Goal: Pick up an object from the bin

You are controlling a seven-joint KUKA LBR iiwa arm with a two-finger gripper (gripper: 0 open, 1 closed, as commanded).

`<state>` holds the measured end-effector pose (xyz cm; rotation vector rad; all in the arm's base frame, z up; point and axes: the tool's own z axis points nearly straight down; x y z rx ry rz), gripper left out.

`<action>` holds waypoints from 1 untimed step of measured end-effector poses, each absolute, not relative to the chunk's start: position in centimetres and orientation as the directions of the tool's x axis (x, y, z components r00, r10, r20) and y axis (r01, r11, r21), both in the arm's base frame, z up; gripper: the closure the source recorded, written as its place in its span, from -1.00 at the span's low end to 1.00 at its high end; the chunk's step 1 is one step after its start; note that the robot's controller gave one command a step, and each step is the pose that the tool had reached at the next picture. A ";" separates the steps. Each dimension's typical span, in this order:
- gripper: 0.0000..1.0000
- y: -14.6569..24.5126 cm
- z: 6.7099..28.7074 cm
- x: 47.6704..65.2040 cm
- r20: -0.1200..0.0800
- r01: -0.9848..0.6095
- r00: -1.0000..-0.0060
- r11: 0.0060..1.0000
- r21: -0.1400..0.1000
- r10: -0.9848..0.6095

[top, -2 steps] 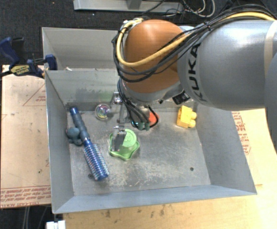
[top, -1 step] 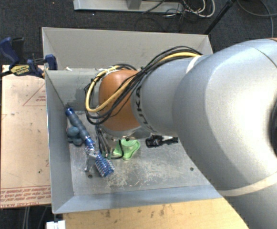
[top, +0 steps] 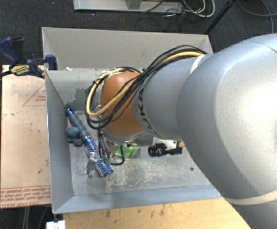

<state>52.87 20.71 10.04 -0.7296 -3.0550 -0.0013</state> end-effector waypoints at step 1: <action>-1.00 19.5 9.9 51.6 0.002 0.554 -0.833 0.833 -0.002 0.554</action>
Offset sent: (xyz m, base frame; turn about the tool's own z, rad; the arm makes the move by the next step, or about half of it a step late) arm -0.0128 -0.0112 -0.0004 0.1194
